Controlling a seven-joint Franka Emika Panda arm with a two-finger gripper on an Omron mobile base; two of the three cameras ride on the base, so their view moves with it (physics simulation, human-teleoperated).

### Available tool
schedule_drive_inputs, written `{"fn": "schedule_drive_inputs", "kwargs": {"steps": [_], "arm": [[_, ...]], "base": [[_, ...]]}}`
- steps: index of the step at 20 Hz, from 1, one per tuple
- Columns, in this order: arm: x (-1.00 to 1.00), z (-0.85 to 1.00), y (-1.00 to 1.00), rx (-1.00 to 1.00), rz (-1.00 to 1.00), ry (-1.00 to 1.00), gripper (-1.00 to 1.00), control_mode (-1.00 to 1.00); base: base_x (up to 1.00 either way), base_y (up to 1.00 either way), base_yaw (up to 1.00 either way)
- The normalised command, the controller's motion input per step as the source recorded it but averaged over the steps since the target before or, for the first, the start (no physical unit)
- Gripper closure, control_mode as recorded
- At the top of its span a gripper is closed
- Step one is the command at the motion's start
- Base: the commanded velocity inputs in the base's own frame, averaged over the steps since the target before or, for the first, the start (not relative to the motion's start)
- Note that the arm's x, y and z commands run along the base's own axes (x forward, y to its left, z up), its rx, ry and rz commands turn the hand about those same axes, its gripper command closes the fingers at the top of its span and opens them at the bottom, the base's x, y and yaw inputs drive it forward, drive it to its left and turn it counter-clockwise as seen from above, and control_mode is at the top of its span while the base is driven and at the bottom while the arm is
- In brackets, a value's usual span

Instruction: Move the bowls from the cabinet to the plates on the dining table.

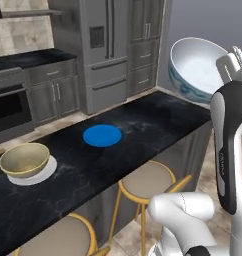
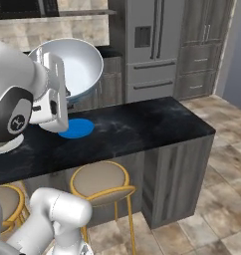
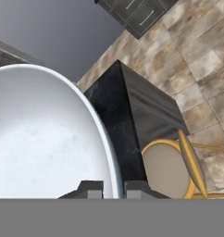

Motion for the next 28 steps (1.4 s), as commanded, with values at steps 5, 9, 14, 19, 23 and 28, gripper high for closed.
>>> {"fn": "schedule_drive_inputs", "kwargs": {"steps": [5,9,14,19,23,28], "arm": [[0.00,0.00,0.00,0.00,0.00,0.00,1.00,1.00],[0.00,0.00,0.00,0.00,0.00,0.00,1.00,1.00],[0.00,0.00,0.00,0.00,0.00,0.00,1.00,1.00],[0.00,0.00,0.00,0.00,0.00,0.00,1.00,1.00],[0.00,0.00,0.00,0.00,0.00,0.00,1.00,1.00],[0.00,0.00,0.00,0.00,0.00,0.00,1.00,1.00]], "base": [[0.08,0.00,0.25],[0.00,0.00,0.25],[0.00,0.00,0.25],[0.01,0.00,0.25],[0.00,0.00,0.25],[0.00,0.00,0.25]]}}
